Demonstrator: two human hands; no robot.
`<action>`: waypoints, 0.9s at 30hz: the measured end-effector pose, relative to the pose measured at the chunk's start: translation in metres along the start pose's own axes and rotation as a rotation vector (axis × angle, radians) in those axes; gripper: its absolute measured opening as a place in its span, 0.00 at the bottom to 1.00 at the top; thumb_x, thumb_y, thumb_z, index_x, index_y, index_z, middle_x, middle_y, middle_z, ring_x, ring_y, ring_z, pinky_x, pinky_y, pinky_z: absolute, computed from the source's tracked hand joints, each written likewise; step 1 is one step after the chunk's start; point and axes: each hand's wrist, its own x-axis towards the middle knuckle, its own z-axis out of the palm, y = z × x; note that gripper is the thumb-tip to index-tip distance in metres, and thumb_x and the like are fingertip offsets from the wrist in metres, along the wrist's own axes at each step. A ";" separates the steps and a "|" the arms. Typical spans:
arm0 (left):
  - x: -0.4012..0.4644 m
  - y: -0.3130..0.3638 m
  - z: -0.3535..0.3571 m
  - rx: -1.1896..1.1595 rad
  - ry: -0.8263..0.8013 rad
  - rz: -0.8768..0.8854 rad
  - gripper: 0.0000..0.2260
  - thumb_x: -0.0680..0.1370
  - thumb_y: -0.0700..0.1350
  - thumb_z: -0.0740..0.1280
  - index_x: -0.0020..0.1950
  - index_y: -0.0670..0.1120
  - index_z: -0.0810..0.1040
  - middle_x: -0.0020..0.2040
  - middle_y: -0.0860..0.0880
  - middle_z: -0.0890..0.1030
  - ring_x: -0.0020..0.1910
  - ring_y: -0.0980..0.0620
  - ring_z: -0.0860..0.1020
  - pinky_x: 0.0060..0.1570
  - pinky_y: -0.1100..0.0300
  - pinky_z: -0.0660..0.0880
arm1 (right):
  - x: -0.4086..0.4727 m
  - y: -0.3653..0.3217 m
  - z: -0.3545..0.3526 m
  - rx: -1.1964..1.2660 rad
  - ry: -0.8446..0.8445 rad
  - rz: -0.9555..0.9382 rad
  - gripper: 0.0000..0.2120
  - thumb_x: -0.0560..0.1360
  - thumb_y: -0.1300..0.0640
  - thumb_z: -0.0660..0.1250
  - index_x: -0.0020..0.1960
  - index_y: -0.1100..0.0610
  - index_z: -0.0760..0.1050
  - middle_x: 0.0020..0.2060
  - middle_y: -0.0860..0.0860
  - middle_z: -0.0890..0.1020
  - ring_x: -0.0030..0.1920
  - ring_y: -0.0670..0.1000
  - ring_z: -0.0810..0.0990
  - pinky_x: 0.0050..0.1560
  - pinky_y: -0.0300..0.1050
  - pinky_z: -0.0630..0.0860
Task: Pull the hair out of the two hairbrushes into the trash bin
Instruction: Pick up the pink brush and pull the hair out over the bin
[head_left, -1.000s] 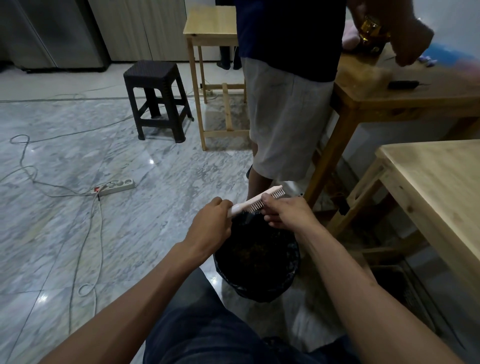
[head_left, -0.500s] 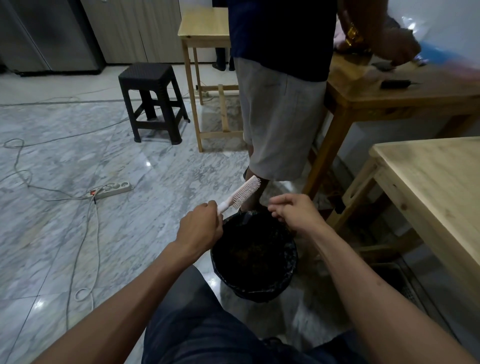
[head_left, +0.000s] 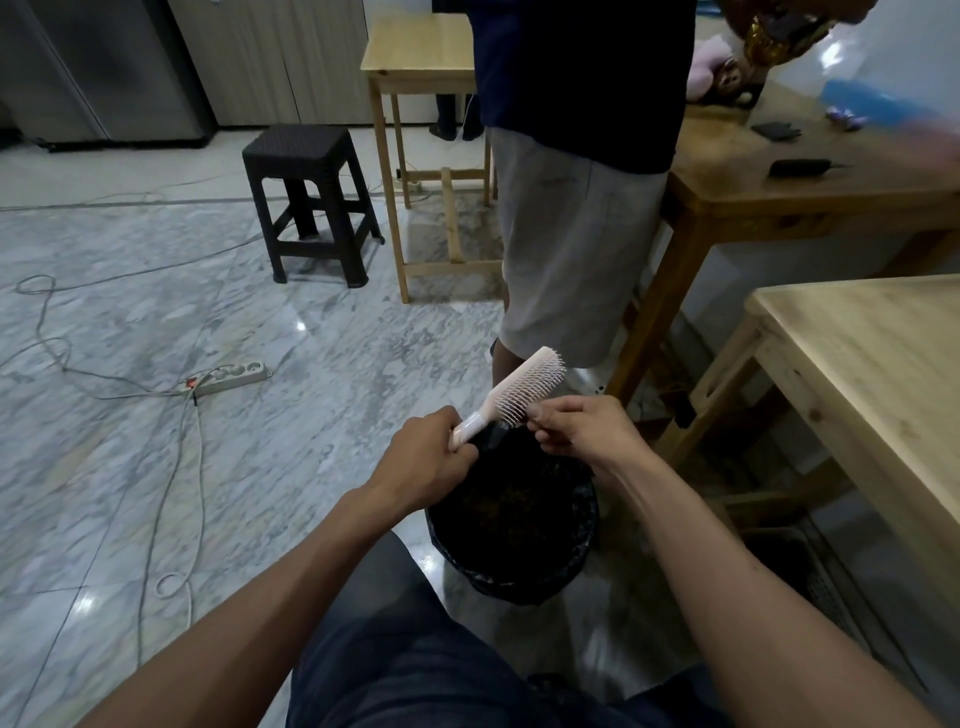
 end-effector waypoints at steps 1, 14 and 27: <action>0.001 0.000 -0.001 -0.001 0.016 -0.005 0.05 0.74 0.47 0.66 0.43 0.47 0.72 0.34 0.49 0.76 0.31 0.50 0.72 0.29 0.57 0.64 | -0.002 0.001 -0.003 -0.024 0.012 0.003 0.02 0.76 0.62 0.76 0.45 0.61 0.85 0.36 0.54 0.86 0.32 0.45 0.81 0.38 0.37 0.82; 0.002 0.000 -0.009 -0.059 0.084 -0.066 0.02 0.75 0.43 0.66 0.45 0.45 0.75 0.36 0.48 0.78 0.31 0.52 0.73 0.29 0.58 0.64 | -0.002 0.012 -0.006 -0.427 0.022 0.079 0.23 0.83 0.39 0.59 0.56 0.54 0.86 0.51 0.49 0.88 0.57 0.47 0.82 0.64 0.46 0.72; 0.005 0.005 -0.005 -0.019 0.083 -0.058 0.05 0.75 0.47 0.66 0.48 0.47 0.74 0.39 0.47 0.80 0.35 0.47 0.77 0.32 0.55 0.68 | 0.001 0.000 -0.001 -0.522 -0.160 0.030 0.40 0.72 0.58 0.73 0.80 0.49 0.61 0.72 0.53 0.74 0.65 0.51 0.78 0.65 0.49 0.77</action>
